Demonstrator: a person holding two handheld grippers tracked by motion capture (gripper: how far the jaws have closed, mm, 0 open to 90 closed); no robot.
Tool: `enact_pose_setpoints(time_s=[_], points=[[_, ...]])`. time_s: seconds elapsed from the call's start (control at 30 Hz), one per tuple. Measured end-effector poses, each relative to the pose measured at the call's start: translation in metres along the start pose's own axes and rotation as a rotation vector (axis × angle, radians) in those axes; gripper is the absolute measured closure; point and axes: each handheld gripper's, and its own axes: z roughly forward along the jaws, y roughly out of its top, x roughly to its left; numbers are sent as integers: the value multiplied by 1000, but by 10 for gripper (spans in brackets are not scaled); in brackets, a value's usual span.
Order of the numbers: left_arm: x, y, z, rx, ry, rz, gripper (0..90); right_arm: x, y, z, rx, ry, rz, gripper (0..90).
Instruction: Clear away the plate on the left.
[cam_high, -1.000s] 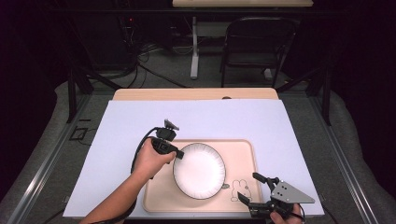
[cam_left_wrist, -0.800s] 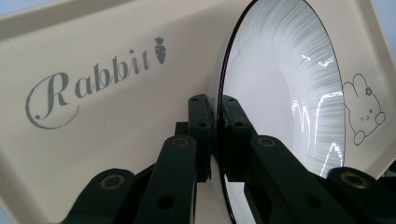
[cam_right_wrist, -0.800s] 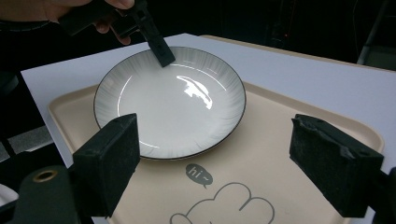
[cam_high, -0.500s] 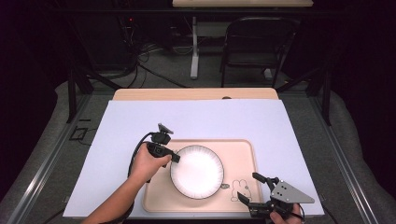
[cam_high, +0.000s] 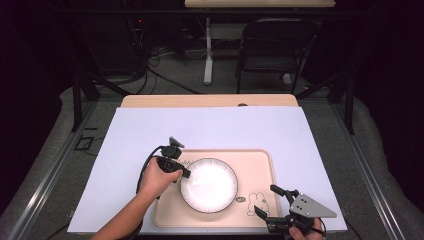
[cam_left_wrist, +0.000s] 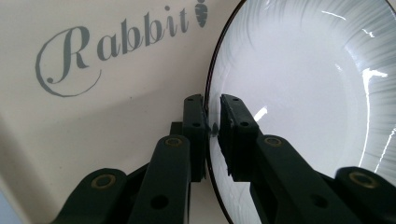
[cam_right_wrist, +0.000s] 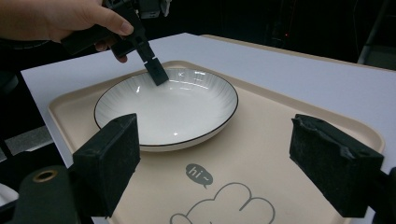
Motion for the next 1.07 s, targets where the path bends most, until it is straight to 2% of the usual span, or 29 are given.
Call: enact_pose_setpoints(time_s=[0.1,0.33,0.43,0.63,0.87,0.97,1.07], points=[[2,-1,1,-7,-12,-14,805,0,0,0,0,0,1,154],[0,-1,0,-13,8,1,805,0,0,0,-2,-1,0,154],[1,-2,-3,-21,-1,5,797,0,0,0,-3,-1,-2,154],[1,-4,-12,-50,-2,6,738,0,0,0,-5,-1,-2,154],[7,-13,-26,-102,16,8,608,0,0,0,-5,-1,-2,154],[11,-18,-33,-119,5,3,552,0,0,0,-3,-1,-2,154],[13,-23,-37,-138,-5,-7,540,0,0,0,-5,-2,-3,154]])
